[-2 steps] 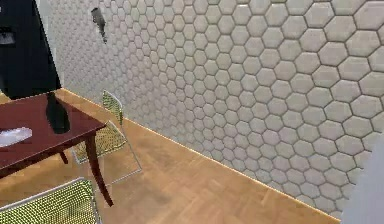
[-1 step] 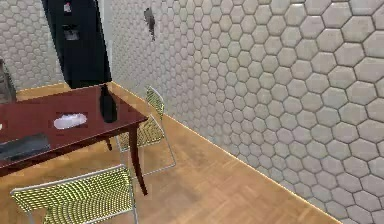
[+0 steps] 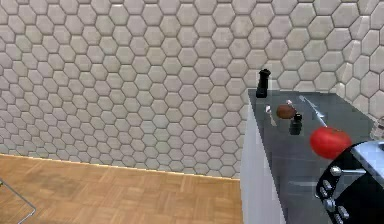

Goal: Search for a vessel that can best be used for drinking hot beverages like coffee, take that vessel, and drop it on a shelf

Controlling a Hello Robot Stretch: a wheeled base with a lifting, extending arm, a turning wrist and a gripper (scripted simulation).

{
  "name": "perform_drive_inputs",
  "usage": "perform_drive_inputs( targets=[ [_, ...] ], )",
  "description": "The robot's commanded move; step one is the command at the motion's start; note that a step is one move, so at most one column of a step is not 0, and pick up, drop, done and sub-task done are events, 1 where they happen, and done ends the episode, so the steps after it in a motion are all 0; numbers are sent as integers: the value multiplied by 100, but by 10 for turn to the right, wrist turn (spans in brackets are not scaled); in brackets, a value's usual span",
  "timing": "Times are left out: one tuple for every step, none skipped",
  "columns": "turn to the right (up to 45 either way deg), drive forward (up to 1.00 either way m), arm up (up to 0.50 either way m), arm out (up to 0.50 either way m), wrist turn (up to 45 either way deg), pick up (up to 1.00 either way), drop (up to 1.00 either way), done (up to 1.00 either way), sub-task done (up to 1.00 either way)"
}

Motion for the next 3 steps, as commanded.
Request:
perform_drive_inputs(
  targets=[
    [0, 75, 0, 0, 0, 0, 0, 0, 0],
    [0, 0, 50, 0, 0, 0, 0, 0, 0],
    [0, 0, 38, 0, 0, 0, 0, 0, 0]
  ],
)
